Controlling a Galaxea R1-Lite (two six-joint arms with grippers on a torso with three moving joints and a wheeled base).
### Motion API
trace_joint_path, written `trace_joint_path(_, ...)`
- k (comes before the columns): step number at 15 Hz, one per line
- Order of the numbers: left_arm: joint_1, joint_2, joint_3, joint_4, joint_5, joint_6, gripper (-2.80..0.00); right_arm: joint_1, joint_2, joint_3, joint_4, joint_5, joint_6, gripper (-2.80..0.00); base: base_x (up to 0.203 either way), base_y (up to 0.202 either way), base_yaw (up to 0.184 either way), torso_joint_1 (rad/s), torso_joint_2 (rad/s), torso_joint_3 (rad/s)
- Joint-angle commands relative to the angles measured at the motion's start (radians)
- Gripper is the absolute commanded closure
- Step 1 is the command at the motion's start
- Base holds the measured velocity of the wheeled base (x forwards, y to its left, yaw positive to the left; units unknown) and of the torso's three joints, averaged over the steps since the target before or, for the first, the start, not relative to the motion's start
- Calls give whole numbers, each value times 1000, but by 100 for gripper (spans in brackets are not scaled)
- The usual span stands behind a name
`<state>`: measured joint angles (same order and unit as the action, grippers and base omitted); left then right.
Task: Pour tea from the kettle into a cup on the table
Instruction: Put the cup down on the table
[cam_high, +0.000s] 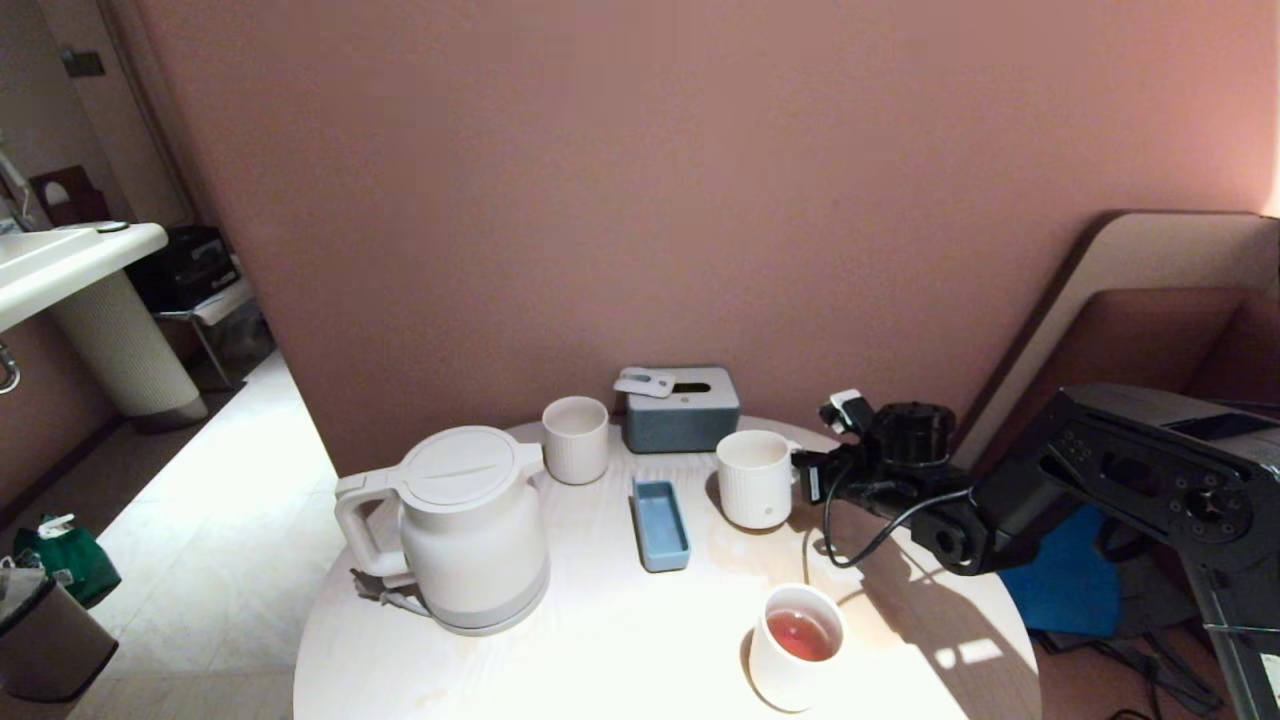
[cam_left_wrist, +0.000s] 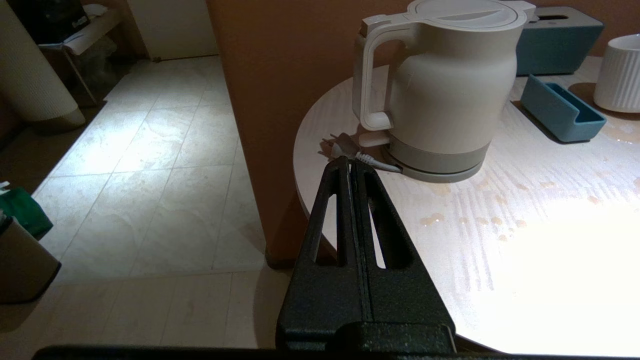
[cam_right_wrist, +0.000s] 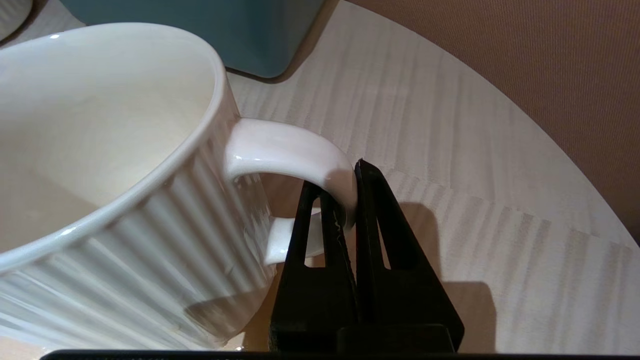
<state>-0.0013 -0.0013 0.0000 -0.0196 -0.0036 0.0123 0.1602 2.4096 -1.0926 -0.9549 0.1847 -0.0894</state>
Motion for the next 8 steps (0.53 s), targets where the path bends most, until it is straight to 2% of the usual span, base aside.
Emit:
trace_joint_path(1,0,1,0,0,1,0,0,1,2,0,-5,1,-1,0,0,0,0,0,0,0)
trace_joint_path(4,0,1,0,0,1,0,0,2,6,0,-5,1,-1,0,0,0,0,0,0,0)
trace_joint_path(5,0,1,0,0,1,0,0,2,5,0,-5,1,-1,-280,0,0,0,0,0,0)
trace_joint_path(8,0,1,0,0,1,0,0,2,2,8,-4,-1,-2,-280,0,0,0,0,0,0)
